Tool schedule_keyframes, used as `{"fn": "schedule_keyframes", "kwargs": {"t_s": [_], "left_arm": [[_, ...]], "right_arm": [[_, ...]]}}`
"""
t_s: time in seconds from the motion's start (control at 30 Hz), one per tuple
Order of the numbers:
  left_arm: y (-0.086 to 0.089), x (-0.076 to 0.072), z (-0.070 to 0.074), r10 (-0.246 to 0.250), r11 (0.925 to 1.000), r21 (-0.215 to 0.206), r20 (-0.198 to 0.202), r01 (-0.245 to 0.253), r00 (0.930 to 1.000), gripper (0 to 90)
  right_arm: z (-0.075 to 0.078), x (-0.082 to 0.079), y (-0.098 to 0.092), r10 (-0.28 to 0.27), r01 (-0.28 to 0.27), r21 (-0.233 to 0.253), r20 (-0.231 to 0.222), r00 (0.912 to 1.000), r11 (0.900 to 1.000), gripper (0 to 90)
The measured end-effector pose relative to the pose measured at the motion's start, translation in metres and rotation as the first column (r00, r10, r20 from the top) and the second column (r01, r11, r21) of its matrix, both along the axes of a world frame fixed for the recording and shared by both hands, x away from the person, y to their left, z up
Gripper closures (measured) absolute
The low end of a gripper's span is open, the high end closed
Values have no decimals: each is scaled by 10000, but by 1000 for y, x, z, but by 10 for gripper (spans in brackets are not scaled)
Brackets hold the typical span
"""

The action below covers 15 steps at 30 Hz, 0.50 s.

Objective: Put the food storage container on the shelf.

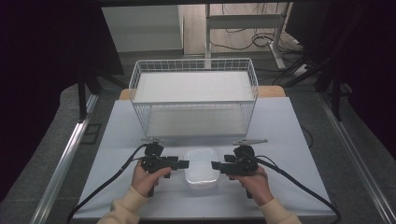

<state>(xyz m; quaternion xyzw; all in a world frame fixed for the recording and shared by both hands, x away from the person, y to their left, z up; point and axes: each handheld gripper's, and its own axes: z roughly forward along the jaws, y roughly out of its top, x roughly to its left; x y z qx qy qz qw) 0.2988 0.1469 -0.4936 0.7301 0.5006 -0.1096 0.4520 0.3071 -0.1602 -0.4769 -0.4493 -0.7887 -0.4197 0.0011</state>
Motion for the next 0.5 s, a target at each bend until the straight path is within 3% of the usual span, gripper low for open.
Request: {"fn": "schedule_keyframes", "kwargs": {"t_s": [0.5], "left_arm": [[-6, 3, -11, -172, 9994, -317, -560, 154, 9983, 366]], "right_arm": [[-13, 5, 4, -100, 127, 365, -720, 9974, 9993, 388]]}}
